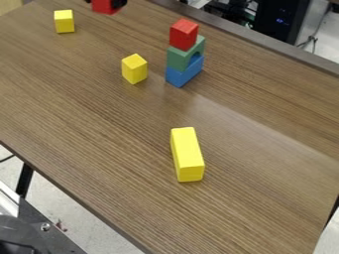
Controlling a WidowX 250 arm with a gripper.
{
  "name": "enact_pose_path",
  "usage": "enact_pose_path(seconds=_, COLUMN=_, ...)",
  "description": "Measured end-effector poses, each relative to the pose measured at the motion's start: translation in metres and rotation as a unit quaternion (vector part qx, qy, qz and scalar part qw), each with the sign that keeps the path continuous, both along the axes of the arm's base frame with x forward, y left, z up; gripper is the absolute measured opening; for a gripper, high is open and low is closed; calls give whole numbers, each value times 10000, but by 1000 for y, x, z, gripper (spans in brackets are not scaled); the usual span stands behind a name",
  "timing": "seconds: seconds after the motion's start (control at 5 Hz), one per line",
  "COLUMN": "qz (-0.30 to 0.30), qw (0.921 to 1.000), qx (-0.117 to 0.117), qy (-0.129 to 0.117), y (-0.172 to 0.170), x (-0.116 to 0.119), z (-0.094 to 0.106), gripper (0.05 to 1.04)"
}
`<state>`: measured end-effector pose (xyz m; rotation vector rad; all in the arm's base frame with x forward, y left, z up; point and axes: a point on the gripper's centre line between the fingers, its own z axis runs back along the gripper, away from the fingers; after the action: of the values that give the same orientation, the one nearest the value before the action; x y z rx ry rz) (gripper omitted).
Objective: Put the red cube on top of the tower
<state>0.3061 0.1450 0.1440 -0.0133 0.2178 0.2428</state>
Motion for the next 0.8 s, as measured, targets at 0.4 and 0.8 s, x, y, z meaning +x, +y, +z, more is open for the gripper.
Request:
enact_pose_path(seconds=0.4, qz=-303, qw=9989, qx=-328, qy=168, y=-17, x=-16, z=12, gripper=592)
enact_pose_path(seconds=0.8, qz=-562, qw=9968, qx=-568, qy=61, y=-48, x=-25, z=2, gripper=592)
